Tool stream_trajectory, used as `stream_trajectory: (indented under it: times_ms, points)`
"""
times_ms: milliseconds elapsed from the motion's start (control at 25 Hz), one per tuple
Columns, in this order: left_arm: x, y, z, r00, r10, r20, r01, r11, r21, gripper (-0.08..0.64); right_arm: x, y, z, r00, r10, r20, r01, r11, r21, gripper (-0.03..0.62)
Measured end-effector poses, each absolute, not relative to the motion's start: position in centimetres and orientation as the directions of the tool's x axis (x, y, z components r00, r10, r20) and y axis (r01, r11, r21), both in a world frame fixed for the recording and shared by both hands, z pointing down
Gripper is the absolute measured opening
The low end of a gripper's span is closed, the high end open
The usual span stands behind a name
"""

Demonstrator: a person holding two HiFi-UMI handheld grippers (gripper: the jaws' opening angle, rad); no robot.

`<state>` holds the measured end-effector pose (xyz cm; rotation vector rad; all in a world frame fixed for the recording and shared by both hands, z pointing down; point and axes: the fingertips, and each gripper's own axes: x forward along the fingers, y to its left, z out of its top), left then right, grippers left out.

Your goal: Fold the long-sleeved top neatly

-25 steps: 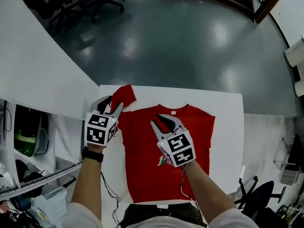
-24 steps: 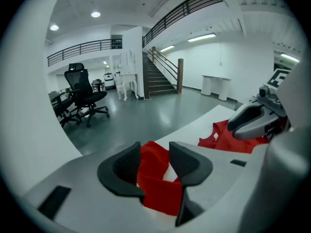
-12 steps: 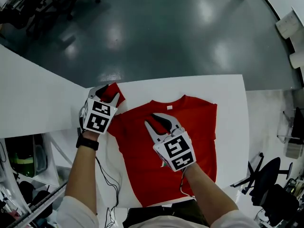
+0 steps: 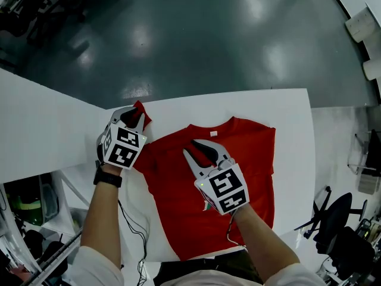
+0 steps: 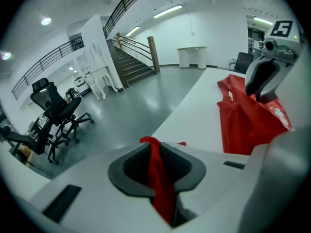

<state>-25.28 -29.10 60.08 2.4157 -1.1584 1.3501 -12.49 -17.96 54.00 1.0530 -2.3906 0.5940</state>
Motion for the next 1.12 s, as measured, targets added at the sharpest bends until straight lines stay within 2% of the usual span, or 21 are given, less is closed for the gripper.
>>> stream_trajectory:
  times_ms: [440,1120]
  points:
    - [-28.8,-28.2,55.0,0.260,-0.662,0.703,-0.806,-0.549,-0.219,0.067,-13.7,-18.2,51.9,-0.651,-0.536,0.537,-0.712,0.677,-0.188,0.104]
    - [-34.7,-21.5,38.2,0.104,-0.870,0.482,-0.913,-0.276,-0.301,0.067,-15.5,-13.8,43.6,-0.738,-0.495,0.459,-0.601,0.791,-0.116,0.104]
